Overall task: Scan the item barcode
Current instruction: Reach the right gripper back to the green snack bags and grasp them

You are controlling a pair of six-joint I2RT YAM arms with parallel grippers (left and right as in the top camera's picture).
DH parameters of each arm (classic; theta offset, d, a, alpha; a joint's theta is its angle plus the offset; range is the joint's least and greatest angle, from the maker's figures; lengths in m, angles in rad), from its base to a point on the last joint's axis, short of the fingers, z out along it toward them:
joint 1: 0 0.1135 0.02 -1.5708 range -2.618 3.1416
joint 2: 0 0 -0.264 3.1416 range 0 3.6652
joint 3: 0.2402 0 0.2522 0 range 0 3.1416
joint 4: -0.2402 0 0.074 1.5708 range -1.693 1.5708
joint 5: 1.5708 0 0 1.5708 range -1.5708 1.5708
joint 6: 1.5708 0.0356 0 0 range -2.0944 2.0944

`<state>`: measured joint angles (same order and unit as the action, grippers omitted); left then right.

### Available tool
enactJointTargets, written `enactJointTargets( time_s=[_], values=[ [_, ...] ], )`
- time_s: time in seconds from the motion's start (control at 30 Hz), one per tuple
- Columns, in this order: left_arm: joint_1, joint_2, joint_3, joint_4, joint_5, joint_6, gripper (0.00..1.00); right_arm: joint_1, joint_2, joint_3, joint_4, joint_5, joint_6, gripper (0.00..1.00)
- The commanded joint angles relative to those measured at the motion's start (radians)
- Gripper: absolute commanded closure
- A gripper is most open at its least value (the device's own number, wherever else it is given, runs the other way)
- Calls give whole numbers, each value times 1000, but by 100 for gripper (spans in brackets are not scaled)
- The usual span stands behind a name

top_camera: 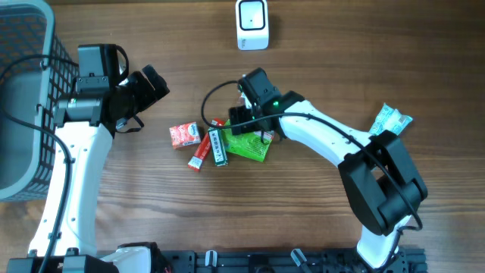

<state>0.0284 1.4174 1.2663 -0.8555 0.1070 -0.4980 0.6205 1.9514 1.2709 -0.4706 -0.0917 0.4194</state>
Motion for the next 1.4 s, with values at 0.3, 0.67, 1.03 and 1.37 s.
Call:
enactJointTargets(
  time_s=[0.3, 0.67, 1.03, 1.37],
  values=[
    [3, 4, 2, 3, 12, 19, 0, -129, -13, 11, -455, 364, -53, 5],
    [3, 4, 2, 3, 12, 20, 0, -171, -14, 72, -245, -377, -39, 37],
    [3, 4, 2, 3, 11, 19, 0, -50, -4, 42, -155, -209, 11, 38],
    [3, 4, 2, 3, 12, 19, 0, -6, 16, 42, -301, -53, -2, 31]
  ],
)
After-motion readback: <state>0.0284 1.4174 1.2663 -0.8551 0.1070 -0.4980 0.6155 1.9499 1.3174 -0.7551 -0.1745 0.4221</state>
